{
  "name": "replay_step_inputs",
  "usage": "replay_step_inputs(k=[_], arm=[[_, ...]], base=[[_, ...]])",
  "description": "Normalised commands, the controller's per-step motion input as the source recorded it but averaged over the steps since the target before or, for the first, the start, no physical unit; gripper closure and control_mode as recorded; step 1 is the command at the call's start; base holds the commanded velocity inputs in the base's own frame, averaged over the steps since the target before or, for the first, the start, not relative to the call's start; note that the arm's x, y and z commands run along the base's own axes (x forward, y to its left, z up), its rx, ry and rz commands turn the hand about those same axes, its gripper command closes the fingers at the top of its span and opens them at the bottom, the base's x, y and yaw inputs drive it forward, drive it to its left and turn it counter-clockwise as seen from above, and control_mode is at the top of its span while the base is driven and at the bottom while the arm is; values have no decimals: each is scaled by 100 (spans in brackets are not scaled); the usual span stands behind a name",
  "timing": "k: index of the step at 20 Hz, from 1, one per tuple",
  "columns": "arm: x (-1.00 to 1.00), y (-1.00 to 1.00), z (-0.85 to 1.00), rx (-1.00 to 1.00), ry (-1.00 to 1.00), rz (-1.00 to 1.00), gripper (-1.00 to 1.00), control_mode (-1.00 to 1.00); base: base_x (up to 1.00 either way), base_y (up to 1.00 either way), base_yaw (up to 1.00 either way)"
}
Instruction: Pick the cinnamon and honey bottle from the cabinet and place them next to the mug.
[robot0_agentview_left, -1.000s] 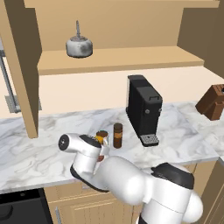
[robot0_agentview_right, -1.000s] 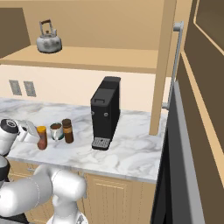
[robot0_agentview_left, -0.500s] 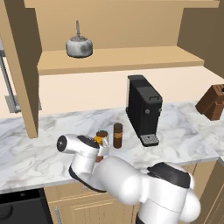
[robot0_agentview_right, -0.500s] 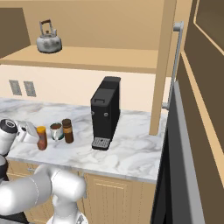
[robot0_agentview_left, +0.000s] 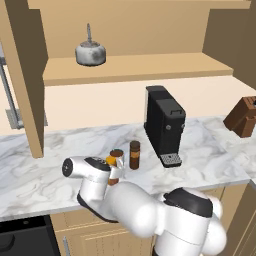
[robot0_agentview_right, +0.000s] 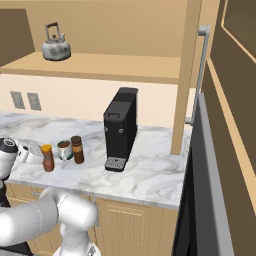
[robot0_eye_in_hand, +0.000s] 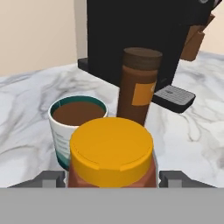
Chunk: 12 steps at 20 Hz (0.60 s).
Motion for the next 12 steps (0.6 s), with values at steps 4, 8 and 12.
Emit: replay_step_inputs(k=[4,8,12], arm=[[6,0,-30,0,0,0,100,-100],[4,0,-34,0,0,0,100,-100],[0,0,-12,0,0,0,100,-100]], base=[[0,0,0],[0,0,0],[0,0,0]])
